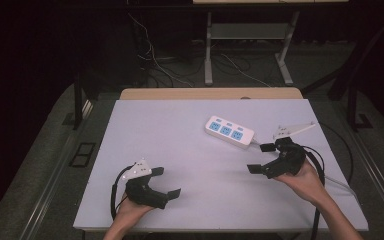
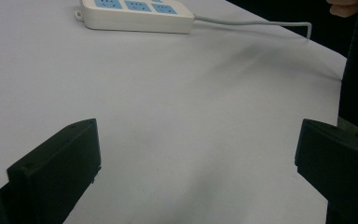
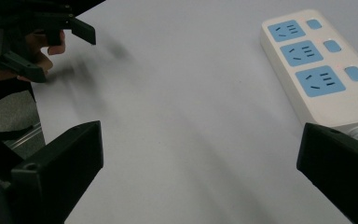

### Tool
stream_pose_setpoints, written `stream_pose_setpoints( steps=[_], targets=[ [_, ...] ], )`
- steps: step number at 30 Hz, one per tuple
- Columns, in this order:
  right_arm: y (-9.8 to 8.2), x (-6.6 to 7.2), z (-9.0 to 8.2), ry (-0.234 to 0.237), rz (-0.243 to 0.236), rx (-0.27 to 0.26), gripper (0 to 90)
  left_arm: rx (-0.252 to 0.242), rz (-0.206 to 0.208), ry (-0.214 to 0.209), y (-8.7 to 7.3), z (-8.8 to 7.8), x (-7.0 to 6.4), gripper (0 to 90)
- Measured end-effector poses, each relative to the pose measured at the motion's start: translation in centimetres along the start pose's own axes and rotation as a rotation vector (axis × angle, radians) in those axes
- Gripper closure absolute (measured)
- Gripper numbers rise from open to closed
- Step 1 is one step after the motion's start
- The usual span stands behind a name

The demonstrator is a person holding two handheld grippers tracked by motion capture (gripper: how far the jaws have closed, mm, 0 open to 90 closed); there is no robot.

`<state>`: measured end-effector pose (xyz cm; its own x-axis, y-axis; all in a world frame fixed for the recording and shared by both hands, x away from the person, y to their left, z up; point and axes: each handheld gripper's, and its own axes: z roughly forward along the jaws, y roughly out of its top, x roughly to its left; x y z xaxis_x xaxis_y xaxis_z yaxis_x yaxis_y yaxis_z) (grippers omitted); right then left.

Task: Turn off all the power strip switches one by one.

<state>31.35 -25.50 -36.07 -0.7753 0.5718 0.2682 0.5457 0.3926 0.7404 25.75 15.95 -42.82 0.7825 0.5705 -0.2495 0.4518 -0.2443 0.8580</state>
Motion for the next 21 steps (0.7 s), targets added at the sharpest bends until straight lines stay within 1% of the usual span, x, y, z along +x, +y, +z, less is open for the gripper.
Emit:
stream_pose_setpoints(
  steps=[4,6,16,20,21],
  targets=[
    [0.6,-0.6,0.2,0.011,0.009,-0.002,0.3,0.001,-0.003,0.002,-0.1,0.0,0.0,0.0],
    [0.8,-0.9,0.3,0.011,0.011,0.007,0.3,0.001,-0.004,0.002,-0.1,-0.1,0.0,0.0],
    [2.1,-1.8,0.9,0.007,-0.001,0.032,0.3,0.002,-0.004,0.000,-0.1,-0.1,0.1,0.0],
    [2.8,-2.1,1.2,0.012,-0.009,0.046,0.3,-0.001,-0.003,-0.001,-0.1,-0.1,0.1,0.0],
    [3.1,-2.3,1.3,0.019,-0.010,0.048,0.3,-0.002,-0.001,-0.001,-0.1,-0.2,0.0,0.0]
  ],
)
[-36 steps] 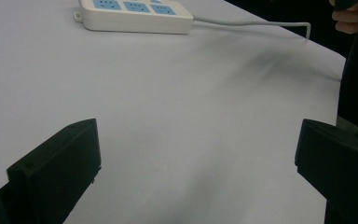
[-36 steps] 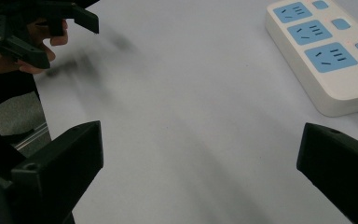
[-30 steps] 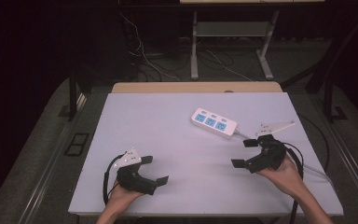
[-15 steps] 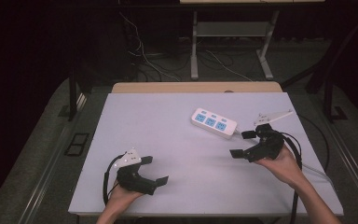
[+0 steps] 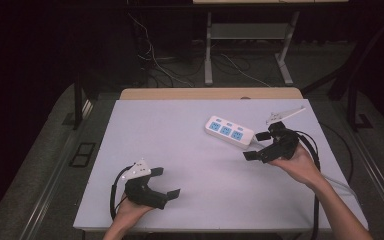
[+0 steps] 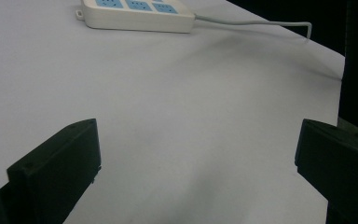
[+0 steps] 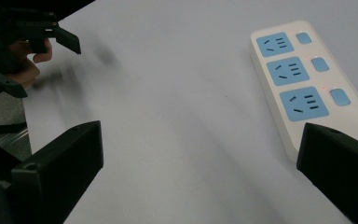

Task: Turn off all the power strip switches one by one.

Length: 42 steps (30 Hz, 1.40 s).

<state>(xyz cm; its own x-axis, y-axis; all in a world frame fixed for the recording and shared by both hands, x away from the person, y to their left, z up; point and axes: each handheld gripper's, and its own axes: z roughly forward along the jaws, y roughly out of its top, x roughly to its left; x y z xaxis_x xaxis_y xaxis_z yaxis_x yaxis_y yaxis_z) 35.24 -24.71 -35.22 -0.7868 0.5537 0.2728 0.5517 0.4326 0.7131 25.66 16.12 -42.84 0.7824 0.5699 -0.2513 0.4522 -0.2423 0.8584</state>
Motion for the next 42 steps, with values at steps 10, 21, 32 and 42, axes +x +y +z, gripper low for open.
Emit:
stream_pose_setpoints(
  steps=[10,21,32,42],
  targets=[
    [1.2,-1.1,0.7,-0.009,-0.007,0.025,0.3,0.002,0.003,0.003,0.0,0.0,0.1,0.0],
    [2.7,-2.7,1.2,-0.035,-0.012,0.034,0.3,0.010,0.006,0.000,-0.1,0.0,-0.1,0.0],
    [4.3,-4.1,2.5,-0.052,-0.023,0.056,0.3,0.011,0.006,0.000,-0.1,0.0,0.0,0.0],
    [5.5,-5.0,3.5,-0.056,-0.025,0.070,0.3,0.014,0.009,0.000,-0.2,-0.1,0.1,0.0]
  ],
)
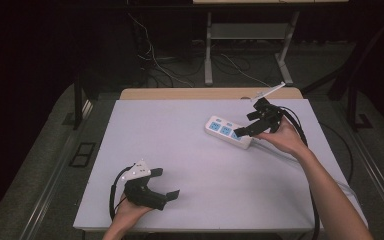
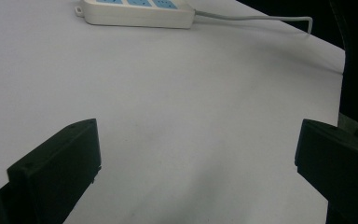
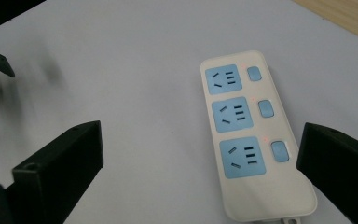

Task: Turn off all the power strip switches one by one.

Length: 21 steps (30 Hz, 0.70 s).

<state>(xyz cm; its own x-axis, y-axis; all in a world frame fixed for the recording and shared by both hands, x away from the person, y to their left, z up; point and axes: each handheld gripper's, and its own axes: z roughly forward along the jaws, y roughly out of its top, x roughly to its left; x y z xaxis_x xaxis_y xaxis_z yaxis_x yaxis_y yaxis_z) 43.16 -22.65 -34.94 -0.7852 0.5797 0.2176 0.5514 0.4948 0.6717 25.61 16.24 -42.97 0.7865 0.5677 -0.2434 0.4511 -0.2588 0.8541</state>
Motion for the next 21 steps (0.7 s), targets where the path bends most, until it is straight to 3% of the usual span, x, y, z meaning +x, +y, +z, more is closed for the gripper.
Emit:
stream_pose_setpoints(
  steps=[7,11,16,17,18,21],
  targets=[
    [1.0,-0.7,0.5,-0.014,0.004,0.012,0.4,-0.001,0.000,-0.003,0.0,0.0,0.0,0.0],
    [1.1,-1.0,0.8,-0.049,0.007,0.029,6.5,0.002,0.005,-0.001,0.0,0.0,0.0,0.0],
    [1.1,-2.1,1.0,-0.107,0.021,0.031,30.1,0.000,0.008,-0.001,0.0,0.0,0.0,0.0],
    [1.1,-2.1,1.0,-0.107,0.021,0.031,30.1,0.000,0.008,-0.001,0.0,-0.1,0.0,0.0],
    [1.1,-2.4,1.0,-0.116,0.025,0.026,39.8,-0.001,0.007,0.000,0.0,-0.1,0.0,0.0],
    [0.8,-3.4,1.1,-0.130,0.032,0.041,53.8,-0.003,0.005,0.007,0.0,-0.1,0.0,0.0]
  ],
)
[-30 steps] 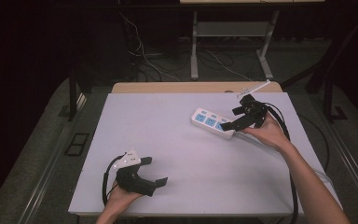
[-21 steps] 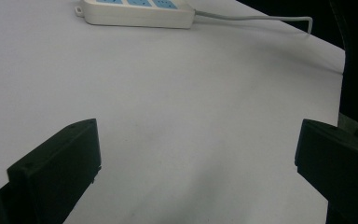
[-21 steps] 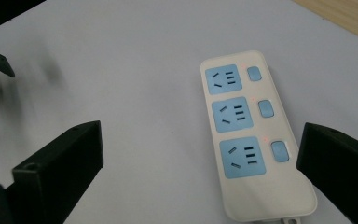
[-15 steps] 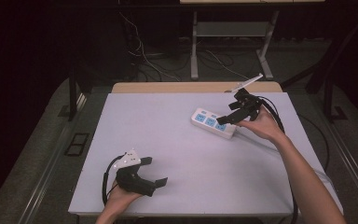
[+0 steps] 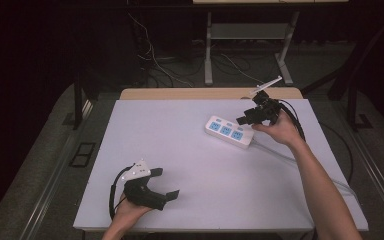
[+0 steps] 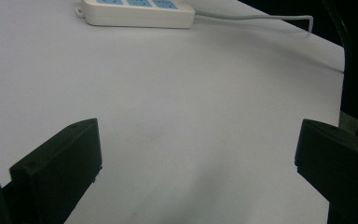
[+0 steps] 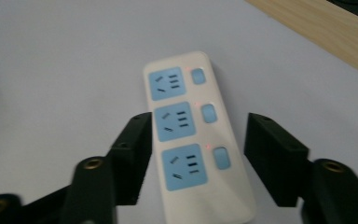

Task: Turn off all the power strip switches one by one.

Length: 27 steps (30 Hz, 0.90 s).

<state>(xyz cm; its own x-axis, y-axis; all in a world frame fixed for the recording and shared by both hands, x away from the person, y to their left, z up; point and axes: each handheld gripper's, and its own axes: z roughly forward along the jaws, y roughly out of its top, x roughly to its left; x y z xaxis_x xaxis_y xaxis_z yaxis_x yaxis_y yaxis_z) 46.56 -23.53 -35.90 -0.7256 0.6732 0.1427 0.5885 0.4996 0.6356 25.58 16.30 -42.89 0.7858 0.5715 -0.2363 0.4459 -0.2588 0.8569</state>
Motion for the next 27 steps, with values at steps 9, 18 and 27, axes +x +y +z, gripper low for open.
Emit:
stream_pose_setpoints(
  steps=[9,18,27],
  targets=[
    [-0.7,-1.8,0.6,0.043,0.046,0.014,78.2,-0.005,0.003,-0.001,0.0,-0.1,0.0,0.0],
    [-0.8,-2.4,1.5,0.053,0.064,0.007,89.8,-0.004,0.005,-0.002,0.0,-0.1,0.1,0.0],
    [-1.2,-3.2,2.5,0.049,0.101,0.009,90.0,-0.003,0.006,-0.002,0.0,-0.1,0.1,0.0]
  ],
)
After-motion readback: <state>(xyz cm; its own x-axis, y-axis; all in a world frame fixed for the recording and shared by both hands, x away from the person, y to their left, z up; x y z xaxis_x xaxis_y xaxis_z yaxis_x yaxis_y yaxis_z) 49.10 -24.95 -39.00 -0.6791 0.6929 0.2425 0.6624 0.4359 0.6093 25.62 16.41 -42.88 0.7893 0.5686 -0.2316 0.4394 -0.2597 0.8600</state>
